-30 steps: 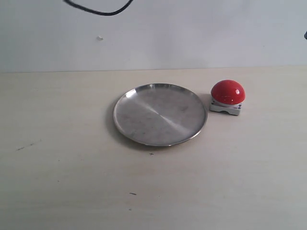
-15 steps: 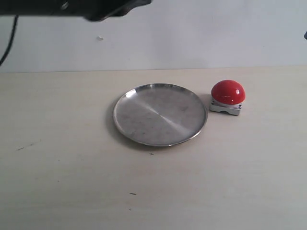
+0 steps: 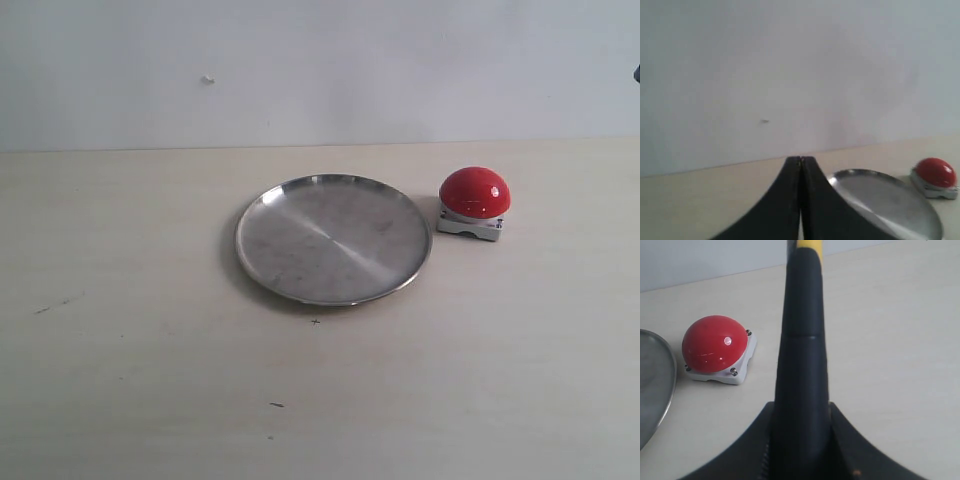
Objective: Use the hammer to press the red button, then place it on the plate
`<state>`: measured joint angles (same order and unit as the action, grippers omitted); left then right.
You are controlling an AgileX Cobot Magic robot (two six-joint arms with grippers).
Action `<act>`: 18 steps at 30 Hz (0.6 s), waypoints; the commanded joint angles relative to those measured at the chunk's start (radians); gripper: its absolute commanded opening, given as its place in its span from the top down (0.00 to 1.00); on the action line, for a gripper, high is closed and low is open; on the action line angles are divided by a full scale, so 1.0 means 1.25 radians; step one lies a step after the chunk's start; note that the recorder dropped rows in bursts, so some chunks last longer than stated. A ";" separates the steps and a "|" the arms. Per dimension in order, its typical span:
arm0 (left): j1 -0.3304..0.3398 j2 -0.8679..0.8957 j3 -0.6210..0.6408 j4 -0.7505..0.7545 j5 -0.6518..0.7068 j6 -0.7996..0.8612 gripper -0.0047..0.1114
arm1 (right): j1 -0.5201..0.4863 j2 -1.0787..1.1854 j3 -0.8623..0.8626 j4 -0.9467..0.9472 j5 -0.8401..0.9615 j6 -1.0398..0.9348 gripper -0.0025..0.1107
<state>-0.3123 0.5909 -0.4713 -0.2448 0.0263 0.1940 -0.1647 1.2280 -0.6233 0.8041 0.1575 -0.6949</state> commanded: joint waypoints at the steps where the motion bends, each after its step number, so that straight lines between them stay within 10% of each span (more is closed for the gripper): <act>1: 0.141 -0.172 0.099 0.005 0.055 0.029 0.96 | -0.003 -0.013 -0.008 0.004 -0.048 -0.008 0.98; 18: 0.214 -0.473 0.256 0.025 0.109 0.031 0.96 | -0.003 -0.013 -0.008 0.005 -0.048 -0.008 0.98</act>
<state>-0.0459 0.0054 -0.1564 -0.2152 0.1469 0.2272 -0.1647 1.2280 -0.6233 0.8041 0.1575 -0.6949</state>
